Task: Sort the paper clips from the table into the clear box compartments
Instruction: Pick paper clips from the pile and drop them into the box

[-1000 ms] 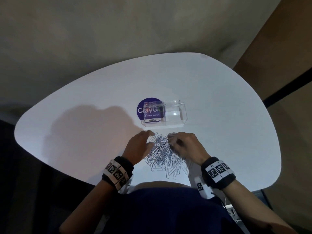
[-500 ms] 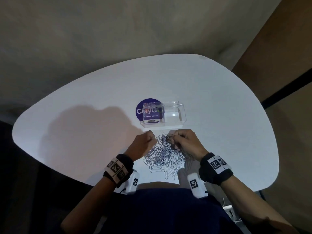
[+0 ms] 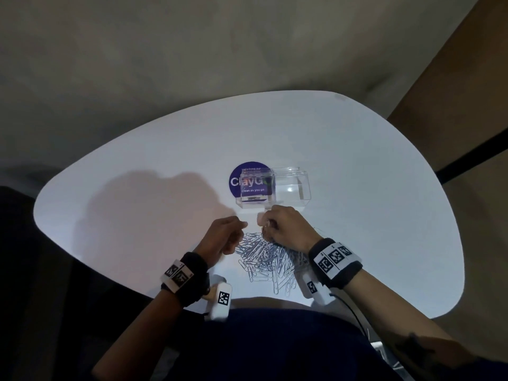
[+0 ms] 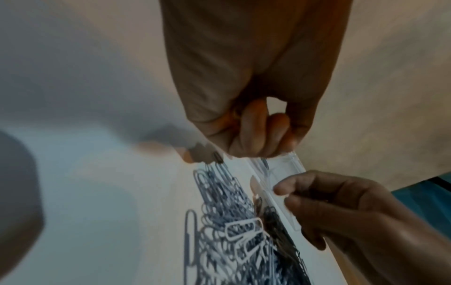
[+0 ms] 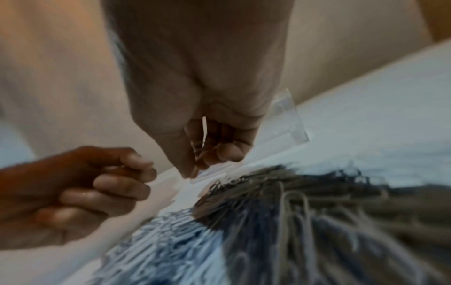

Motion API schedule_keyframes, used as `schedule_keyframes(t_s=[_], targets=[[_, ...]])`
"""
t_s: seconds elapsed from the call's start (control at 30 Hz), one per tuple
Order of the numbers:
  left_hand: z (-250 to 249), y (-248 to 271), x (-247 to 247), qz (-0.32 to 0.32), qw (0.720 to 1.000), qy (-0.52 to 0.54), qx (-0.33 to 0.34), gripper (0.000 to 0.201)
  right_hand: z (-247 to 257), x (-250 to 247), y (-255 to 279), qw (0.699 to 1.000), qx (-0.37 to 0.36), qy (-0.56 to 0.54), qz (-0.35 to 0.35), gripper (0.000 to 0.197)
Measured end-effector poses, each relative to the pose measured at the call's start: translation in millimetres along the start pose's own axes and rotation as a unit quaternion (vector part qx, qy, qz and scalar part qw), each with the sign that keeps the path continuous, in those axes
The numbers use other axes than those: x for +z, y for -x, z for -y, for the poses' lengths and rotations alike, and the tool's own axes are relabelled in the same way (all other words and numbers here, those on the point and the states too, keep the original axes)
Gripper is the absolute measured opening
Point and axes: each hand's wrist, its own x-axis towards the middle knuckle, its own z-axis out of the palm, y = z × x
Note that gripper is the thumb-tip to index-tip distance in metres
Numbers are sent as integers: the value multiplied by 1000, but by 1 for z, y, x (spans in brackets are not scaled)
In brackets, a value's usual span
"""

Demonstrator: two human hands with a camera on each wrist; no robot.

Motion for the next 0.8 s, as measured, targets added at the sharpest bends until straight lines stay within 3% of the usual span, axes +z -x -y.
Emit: schedule_keyframes(t_s=[0.1,0.2,0.27,0.33,0.4,0.5,0.6,0.73,0.8], targets=[[-7,8,-6,16,999,-34,11,20,-3,-1,-5,996,-4,85,38,23],[-12,13,-9,-2,996,-89,31,29,-6,1,-10,988,-19,139,63,19],[-13,12,-10,-30,983,-171,62,23,-8,3,-11,986,-36,152,54,12],[-11,9,-12,-49,942,-311,116,22,-11,7,-12,985,-57,159,41,7],[-4,7,-13,-65,882,-437,166,14,-13,9,-11,984,-73,162,26,5],[8,7,-12,-45,825,-519,222,26,-16,9,-9,989,-55,136,14,11],[13,5,-12,-15,793,-552,256,35,-19,4,-7,999,-4,42,-6,17],[13,2,-5,-2,784,-566,256,14,-19,-3,-3,998,25,-49,-35,21],[14,0,-2,12,772,-585,248,15,-17,-7,0,994,27,-94,-38,25]])
